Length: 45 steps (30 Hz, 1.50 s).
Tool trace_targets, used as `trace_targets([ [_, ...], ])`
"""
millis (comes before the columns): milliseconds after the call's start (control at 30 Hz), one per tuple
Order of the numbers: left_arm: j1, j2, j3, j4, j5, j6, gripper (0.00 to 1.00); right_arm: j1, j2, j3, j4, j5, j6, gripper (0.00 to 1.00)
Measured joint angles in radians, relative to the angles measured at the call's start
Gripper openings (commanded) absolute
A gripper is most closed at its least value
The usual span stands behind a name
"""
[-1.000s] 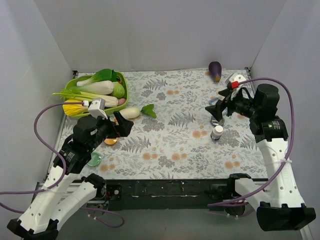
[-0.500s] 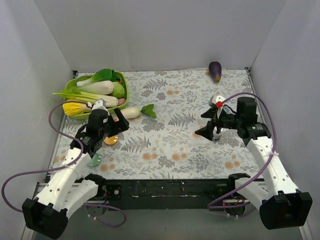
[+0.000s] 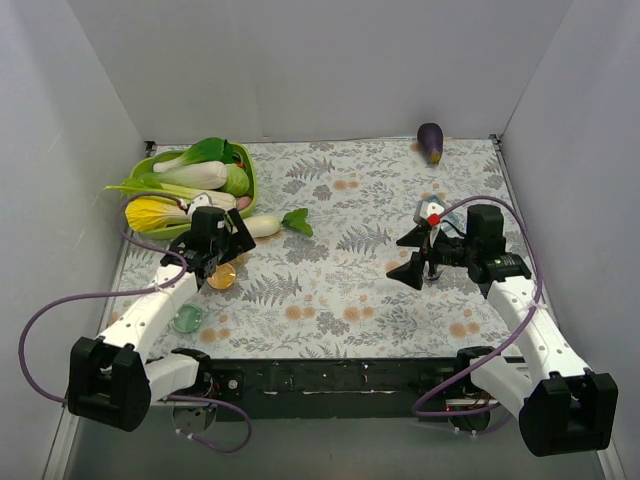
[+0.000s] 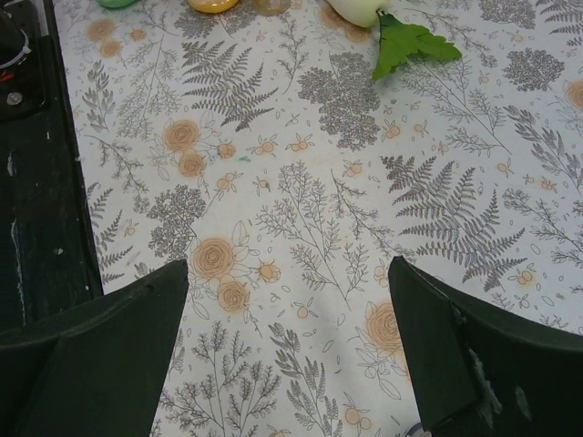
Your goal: Sort the pills into containers
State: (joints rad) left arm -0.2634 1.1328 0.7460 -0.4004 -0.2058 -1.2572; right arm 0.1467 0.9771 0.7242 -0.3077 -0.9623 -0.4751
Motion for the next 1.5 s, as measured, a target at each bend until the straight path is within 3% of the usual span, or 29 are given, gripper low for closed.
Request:
trace_targets([
  [200, 0.016, -0.079, -0.020, -0.028, -0.027, -0.068, 0.95, 0.000, 0.002, -0.043, 0.029, -0.023, 0.000, 0.98],
  [367, 0.092, -0.154, -0.117, -0.053, -0.030, -0.219, 0.98, 0.000, 0.002, -0.067, 0.043, -0.037, 0.000, 0.98],
  [600, 0.120, -0.028, -0.132, -0.118, -0.058, -0.335, 0.98, 0.000, 0.002, -0.068, 0.050, -0.043, -0.004, 0.98],
  [867, 0.120, 0.163, -0.085, -0.137, -0.055, -0.338, 0.98, 0.000, 0.002, -0.068, 0.050, -0.044, -0.014, 0.98],
  [1100, 0.120, 0.242, -0.041, -0.130, -0.047, -0.308, 0.98, 0.000, 0.002, -0.070, 0.050, -0.051, -0.027, 0.98],
  [1233, 0.120, 0.278, -0.014, -0.131, -0.054, -0.293, 0.87, 0.000, -0.001, -0.083, 0.048, -0.052, -0.029, 0.98],
  [1267, 0.120, 0.287, -0.008, -0.132, -0.059, -0.292, 0.79, 0.000, -0.001, -0.084, 0.048, -0.052, -0.030, 0.98],
  [1367, 0.120, 0.317, 0.015, -0.150, -0.072, -0.287, 0.73, 0.000, -0.002, -0.085, 0.049, -0.055, -0.031, 0.98],
  [1400, 0.120, 0.322, 0.020, -0.154, -0.072, -0.285, 0.63, 0.000, -0.003, -0.085, 0.049, -0.056, -0.031, 0.98],
  [1433, 0.120, 0.324, 0.022, -0.157, -0.072, -0.285, 0.62, 0.000, -0.003, -0.085, 0.049, -0.057, -0.033, 0.98],
  [1500, 0.120, 0.320, 0.021, -0.159, -0.068, -0.282, 0.49, 0.000, -0.003, -0.085, 0.049, -0.059, -0.035, 0.98],
])
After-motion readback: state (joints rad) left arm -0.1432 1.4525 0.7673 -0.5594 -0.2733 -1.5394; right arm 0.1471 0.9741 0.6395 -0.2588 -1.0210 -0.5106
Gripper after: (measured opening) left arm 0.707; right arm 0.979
